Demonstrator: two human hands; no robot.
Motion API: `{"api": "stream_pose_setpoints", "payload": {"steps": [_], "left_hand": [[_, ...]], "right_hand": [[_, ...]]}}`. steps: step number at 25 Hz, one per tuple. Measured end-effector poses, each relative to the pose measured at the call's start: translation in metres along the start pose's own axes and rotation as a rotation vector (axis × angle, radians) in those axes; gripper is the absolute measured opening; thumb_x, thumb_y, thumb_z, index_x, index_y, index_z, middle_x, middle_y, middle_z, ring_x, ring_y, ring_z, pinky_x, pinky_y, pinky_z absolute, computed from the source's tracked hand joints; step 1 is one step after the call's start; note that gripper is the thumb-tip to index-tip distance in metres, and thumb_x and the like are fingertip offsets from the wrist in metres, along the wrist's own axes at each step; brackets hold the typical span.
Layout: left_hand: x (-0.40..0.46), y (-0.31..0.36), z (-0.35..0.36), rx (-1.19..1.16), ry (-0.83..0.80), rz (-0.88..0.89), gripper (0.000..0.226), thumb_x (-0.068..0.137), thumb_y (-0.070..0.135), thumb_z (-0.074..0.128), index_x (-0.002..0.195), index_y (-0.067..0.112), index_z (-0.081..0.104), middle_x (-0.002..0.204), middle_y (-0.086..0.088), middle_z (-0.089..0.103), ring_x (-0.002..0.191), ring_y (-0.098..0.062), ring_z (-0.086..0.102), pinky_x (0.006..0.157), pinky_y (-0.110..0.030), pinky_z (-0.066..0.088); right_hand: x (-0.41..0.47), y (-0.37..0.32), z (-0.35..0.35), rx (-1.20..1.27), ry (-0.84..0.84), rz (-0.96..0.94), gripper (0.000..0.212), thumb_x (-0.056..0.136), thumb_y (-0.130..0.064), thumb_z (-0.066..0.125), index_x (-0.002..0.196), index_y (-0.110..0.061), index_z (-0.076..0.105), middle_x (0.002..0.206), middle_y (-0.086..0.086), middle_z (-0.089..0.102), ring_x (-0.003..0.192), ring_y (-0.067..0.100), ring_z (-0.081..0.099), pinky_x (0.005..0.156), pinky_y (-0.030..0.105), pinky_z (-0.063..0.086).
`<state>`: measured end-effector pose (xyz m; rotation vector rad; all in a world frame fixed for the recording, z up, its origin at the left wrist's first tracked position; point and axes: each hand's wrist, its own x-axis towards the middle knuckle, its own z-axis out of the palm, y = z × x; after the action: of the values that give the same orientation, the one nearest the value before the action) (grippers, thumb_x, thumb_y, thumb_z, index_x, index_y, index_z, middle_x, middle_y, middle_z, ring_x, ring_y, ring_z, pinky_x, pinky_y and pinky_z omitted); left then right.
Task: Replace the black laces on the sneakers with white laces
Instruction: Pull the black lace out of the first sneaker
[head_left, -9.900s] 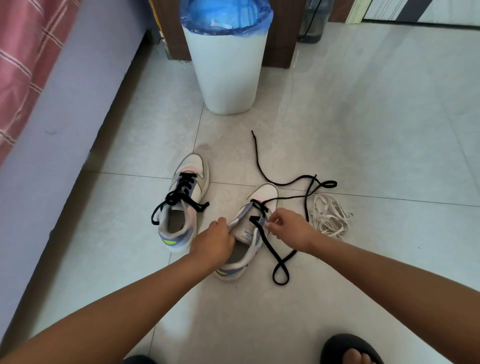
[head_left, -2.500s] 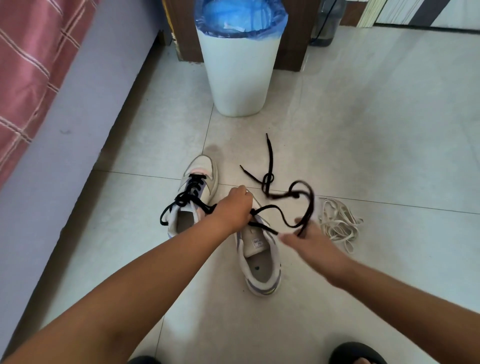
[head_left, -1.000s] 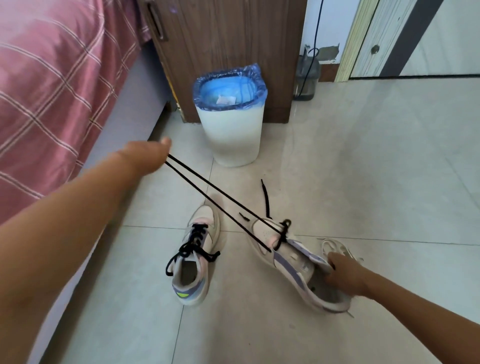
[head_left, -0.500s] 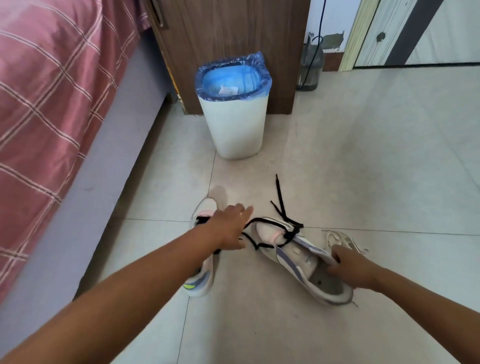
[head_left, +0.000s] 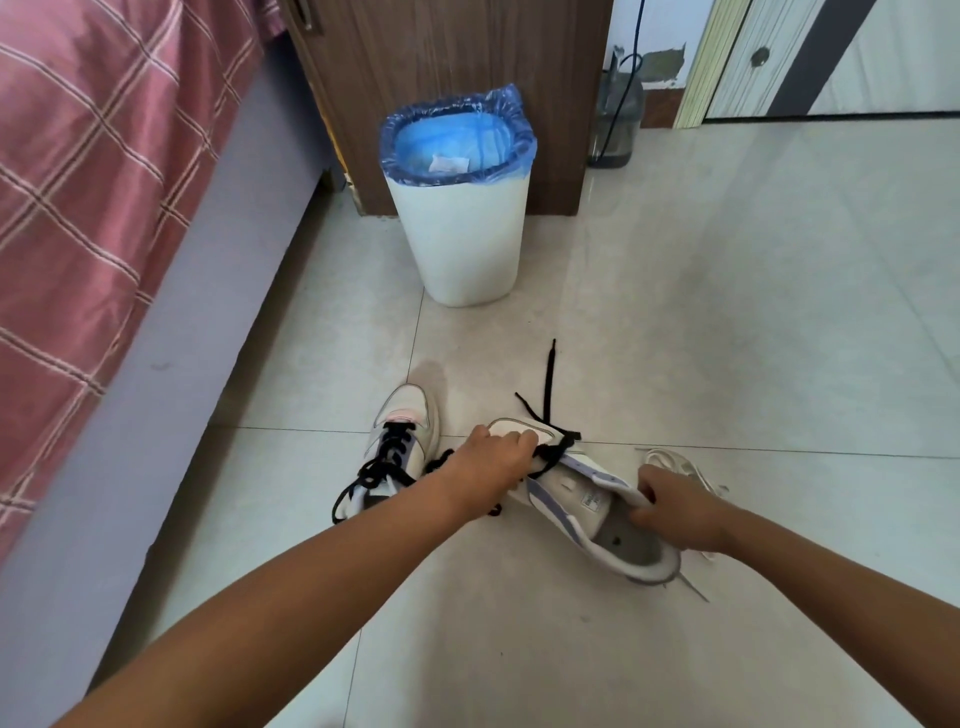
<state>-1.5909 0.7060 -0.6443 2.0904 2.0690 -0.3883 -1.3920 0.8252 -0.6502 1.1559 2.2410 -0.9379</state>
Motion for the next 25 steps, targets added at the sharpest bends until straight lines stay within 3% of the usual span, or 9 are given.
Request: {"api": "stream_pose_setpoints", "payload": {"steps": [3, 4, 7, 9, 11, 16, 18, 21, 25], "left_hand": [[0.001, -0.006, -0.003, -0.052, -0.16, -0.078, 0.026, 0.094, 0.007, 0.046, 0.12, 0.003, 0.045, 0.119, -0.013, 0.051, 0.107, -0.031, 0.051, 0.087, -0.037, 0.036], [0.0, -0.009, -0.004, -0.186, -0.198, -0.089, 0.023, 0.099, 0.017, 0.043, 0.116, 0.004, 0.051, 0.114, -0.013, 0.052, 0.105, -0.03, 0.05, 0.085, -0.036, 0.037], [-0.007, -0.015, -0.011, -1.071, -0.267, -0.263, 0.037, 0.101, 0.037, 0.036, 0.08, 0.012, 0.053, 0.073, -0.003, 0.049, 0.064, -0.018, 0.051, 0.06, -0.027, 0.039], [-0.009, -0.017, -0.021, -1.578, -0.12, -0.439, 0.04, 0.101, 0.038, 0.036, 0.069, 0.015, 0.042, 0.057, 0.003, 0.035, 0.044, -0.01, 0.032, 0.043, -0.021, 0.029], [-0.006, -0.02, -0.032, -1.84, 0.024, -0.568, 0.04, 0.101, 0.035, 0.036, 0.066, 0.016, 0.038, 0.05, 0.007, 0.027, 0.04, -0.007, 0.02, 0.037, -0.017, 0.019], [-0.002, -0.054, -0.063, -2.084, 0.322, -0.688, 0.042, 0.103, 0.033, 0.033, 0.064, 0.017, 0.033, 0.044, 0.009, 0.021, 0.035, -0.005, 0.015, 0.031, -0.016, 0.015], [-0.006, -0.084, -0.079, -2.139, 0.514, -0.698, 0.043, 0.103, 0.032, 0.031, 0.063, 0.017, 0.032, 0.042, 0.01, 0.02, 0.033, -0.004, 0.016, 0.03, -0.016, 0.014], [-0.014, -0.139, -0.106, -2.176, 0.838, -0.666, 0.044, 0.104, 0.031, 0.027, 0.063, 0.018, 0.032, 0.04, 0.01, 0.021, 0.032, -0.004, 0.019, 0.031, -0.016, 0.017], [-0.036, -0.195, -0.145, -2.163, 1.248, -0.639, 0.045, 0.104, 0.036, 0.024, 0.063, 0.019, 0.033, 0.04, 0.009, 0.026, 0.035, -0.007, 0.026, 0.039, -0.018, 0.024]], "right_hand": [[-0.002, 0.0, -0.004, -0.012, 0.019, 0.017, 0.027, 0.087, -0.02, 0.056, 0.071, -0.02, 0.034, 0.073, -0.005, 0.042, 0.063, 0.006, 0.036, 0.052, 0.021, 0.026], [-0.003, 0.0, -0.006, -0.021, 0.026, 0.026, 0.028, 0.087, -0.02, 0.055, 0.07, -0.02, 0.033, 0.073, -0.005, 0.041, 0.063, 0.006, 0.035, 0.052, 0.021, 0.025], [-0.004, -0.001, -0.006, -0.048, 0.047, 0.024, 0.026, 0.09, -0.022, 0.051, 0.073, -0.02, 0.032, 0.076, -0.004, 0.042, 0.07, 0.012, 0.042, 0.056, 0.026, 0.027], [-0.004, -0.005, -0.003, -0.041, 0.059, -0.007, 0.015, 0.094, -0.023, 0.047, 0.085, -0.018, 0.035, 0.085, 0.001, 0.048, 0.08, 0.021, 0.047, 0.063, 0.03, 0.031], [-0.004, -0.014, 0.001, -0.051, 0.042, -0.051, 0.009, 0.097, -0.022, 0.041, 0.095, -0.017, 0.033, 0.09, 0.005, 0.051, 0.08, 0.023, 0.049, 0.063, 0.031, 0.033], [-0.001, -0.035, -0.005, -0.125, 0.009, -0.109, 0.01, 0.096, -0.013, 0.037, 0.097, -0.014, 0.027, 0.072, -0.002, 0.043, 0.064, 0.013, 0.044, 0.051, 0.021, 0.028], [0.003, -0.031, -0.005, -0.164, 0.018, -0.09, 0.012, 0.096, -0.015, 0.039, 0.099, -0.016, 0.027, 0.074, -0.006, 0.043, 0.07, 0.016, 0.047, 0.051, 0.019, 0.029], [0.004, -0.011, 0.002, -0.218, -0.019, -0.003, 0.024, 0.095, -0.018, 0.043, 0.117, -0.015, 0.033, 0.102, 0.0, 0.057, 0.085, 0.018, 0.053, 0.062, 0.019, 0.038], [-0.003, 0.018, 0.011, -0.265, -0.032, 0.03, 0.043, 0.097, -0.02, 0.039, 0.138, -0.012, 0.025, 0.129, 0.004, 0.053, 0.111, 0.016, 0.056, 0.088, 0.023, 0.043]]}}
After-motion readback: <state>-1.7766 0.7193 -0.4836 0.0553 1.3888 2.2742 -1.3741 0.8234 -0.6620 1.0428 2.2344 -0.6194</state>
